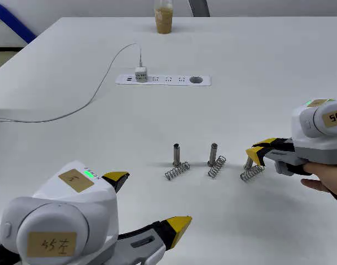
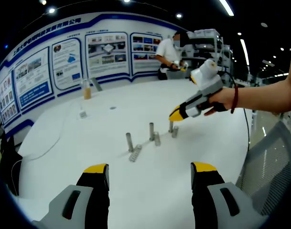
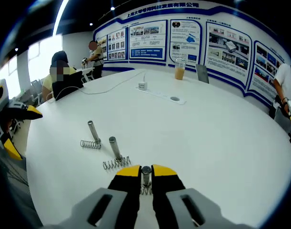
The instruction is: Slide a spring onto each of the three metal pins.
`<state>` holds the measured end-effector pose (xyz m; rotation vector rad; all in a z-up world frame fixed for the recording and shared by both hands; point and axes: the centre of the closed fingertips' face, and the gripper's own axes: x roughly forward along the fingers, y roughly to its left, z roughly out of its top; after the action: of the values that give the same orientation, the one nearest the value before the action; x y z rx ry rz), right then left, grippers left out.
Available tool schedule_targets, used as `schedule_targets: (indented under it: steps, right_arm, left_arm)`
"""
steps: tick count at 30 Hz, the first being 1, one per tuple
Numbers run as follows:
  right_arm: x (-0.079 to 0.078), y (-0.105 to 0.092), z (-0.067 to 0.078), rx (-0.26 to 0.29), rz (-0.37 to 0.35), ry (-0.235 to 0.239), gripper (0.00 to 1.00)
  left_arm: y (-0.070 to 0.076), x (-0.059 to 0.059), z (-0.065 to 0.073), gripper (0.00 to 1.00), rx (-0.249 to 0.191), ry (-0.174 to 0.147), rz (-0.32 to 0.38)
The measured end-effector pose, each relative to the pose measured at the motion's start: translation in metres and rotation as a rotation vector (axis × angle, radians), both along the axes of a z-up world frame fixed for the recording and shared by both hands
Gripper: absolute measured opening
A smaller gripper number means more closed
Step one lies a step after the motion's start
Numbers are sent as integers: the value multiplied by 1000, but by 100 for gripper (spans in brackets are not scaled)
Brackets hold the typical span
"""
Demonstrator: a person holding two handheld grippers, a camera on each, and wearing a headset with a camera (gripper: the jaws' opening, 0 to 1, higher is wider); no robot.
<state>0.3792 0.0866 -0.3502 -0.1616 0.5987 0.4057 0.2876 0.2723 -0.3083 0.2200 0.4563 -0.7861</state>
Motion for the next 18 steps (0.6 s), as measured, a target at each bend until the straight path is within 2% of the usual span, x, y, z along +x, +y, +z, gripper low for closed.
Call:
schedule_targets:
  steps: [4,7,10,18]
  right_arm:
    - [-1,0,2,8,-6,-4,11]
    - [-1,0,4,-10,0,-15,14]
    - [-2,1,9,19,-14,-18,18]
    - [-8,6,18,48,2,-30,30]
  left_arm:
    - [0,1,0,71,4,-2,-5]
    - [0,1,0,71,8,-4,-8]
    - [0,2,0,71,15,-8,-14]
    - [2,8,-2,69,29,-12,-29]
